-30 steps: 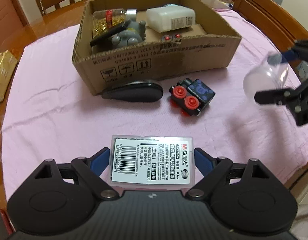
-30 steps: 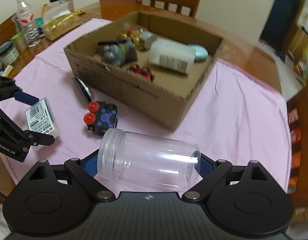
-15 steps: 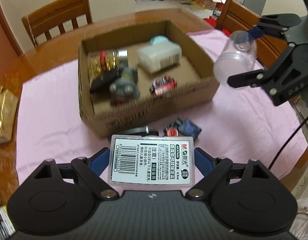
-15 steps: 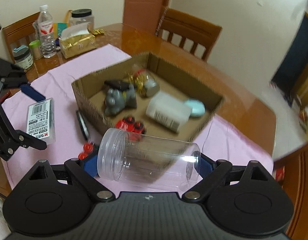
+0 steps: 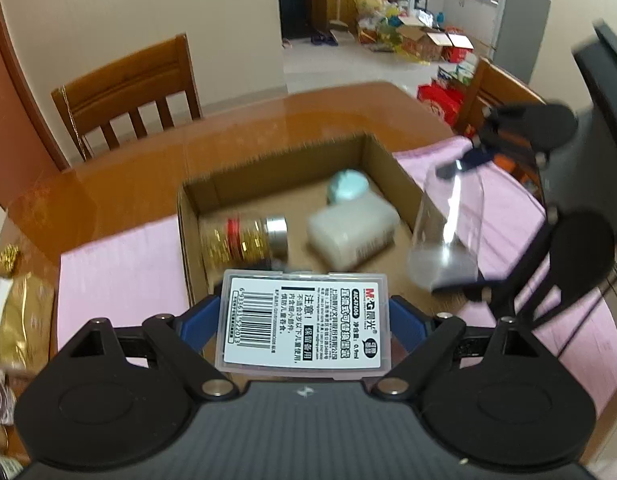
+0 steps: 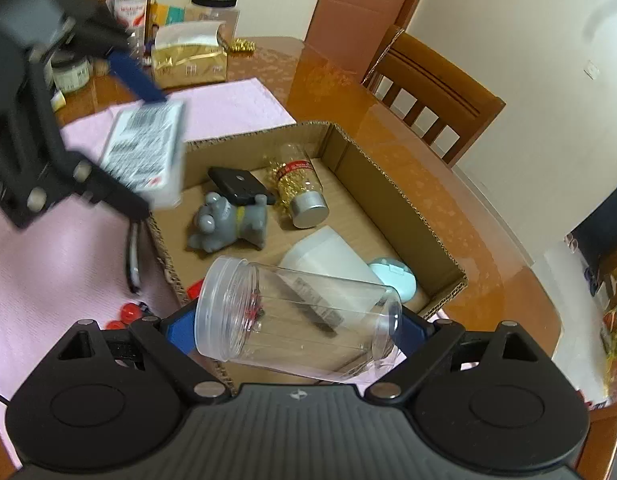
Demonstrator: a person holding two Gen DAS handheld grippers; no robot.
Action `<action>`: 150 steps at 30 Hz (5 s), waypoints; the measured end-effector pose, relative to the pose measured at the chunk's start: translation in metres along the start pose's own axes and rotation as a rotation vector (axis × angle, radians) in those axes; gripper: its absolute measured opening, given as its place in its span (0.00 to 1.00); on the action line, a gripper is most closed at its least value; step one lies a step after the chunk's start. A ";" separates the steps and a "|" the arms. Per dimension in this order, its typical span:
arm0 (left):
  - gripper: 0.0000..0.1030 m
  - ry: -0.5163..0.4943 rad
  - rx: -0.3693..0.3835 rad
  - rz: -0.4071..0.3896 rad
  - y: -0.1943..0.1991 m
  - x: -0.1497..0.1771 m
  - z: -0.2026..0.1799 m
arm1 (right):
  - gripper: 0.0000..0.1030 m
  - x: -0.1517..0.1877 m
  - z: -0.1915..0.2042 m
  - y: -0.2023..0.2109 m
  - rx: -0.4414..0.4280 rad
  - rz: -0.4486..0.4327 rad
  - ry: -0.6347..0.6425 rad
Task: Organize rigid objects
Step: 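Carry the card with the left tool while the right tool carries the jar into the box, then open both tools to release the card and jar, then withdraw, then grasp the silver correction tape with the left tool while the right tool approaches the blue toy car, then close the right tool on the blue toy car with red wheels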
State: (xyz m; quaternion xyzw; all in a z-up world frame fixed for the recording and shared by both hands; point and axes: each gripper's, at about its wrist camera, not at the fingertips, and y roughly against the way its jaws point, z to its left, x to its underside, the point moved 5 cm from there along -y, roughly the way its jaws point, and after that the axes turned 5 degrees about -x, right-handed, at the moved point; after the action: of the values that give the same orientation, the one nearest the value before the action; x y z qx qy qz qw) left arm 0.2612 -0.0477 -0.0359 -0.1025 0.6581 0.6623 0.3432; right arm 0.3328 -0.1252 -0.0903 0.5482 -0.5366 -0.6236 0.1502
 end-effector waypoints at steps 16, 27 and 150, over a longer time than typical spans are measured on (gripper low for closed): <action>0.86 0.070 -0.002 -0.032 -0.069 -0.078 0.007 | 1.00 0.015 0.000 -0.020 -0.032 0.032 -0.007; 0.86 0.104 0.001 -0.001 -0.112 -0.104 0.003 | 1.00 0.017 -0.004 -0.010 -0.047 0.013 -0.156; 0.87 0.206 -0.101 0.091 -0.080 0.153 0.063 | 1.00 0.042 0.127 -0.077 0.006 -0.006 -0.700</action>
State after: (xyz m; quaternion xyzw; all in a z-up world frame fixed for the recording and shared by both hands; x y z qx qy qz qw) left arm 0.2144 0.0529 -0.1829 -0.1573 0.6595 0.6955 0.2380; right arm 0.2416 -0.0644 -0.1984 0.3032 -0.5559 -0.7726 -0.0460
